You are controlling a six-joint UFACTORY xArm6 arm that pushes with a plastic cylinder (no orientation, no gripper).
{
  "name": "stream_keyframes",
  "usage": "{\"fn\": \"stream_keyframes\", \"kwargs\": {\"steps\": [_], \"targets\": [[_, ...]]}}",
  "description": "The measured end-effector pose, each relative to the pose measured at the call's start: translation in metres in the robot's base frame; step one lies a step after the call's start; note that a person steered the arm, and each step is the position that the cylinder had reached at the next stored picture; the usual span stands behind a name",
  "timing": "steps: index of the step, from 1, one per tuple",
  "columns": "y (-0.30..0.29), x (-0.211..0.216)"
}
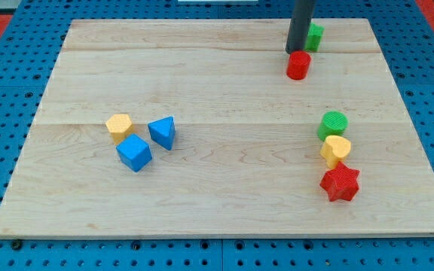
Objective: Place the red circle to the top left of the green circle
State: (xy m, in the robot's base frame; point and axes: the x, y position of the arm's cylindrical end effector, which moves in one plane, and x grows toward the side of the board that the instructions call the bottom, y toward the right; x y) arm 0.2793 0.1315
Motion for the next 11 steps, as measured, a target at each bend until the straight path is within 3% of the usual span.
{"fn": "stream_keyframes", "kwargs": {"steps": [1,2,3,5,6,7,8,9,11], "targets": [[-0.004,0.012],[0.030,0.049],[0.046,0.057],[0.031,0.027],[0.043,0.057],[-0.010,0.057],[-0.012,0.070],[0.027,0.077],[0.037,0.057]]}}
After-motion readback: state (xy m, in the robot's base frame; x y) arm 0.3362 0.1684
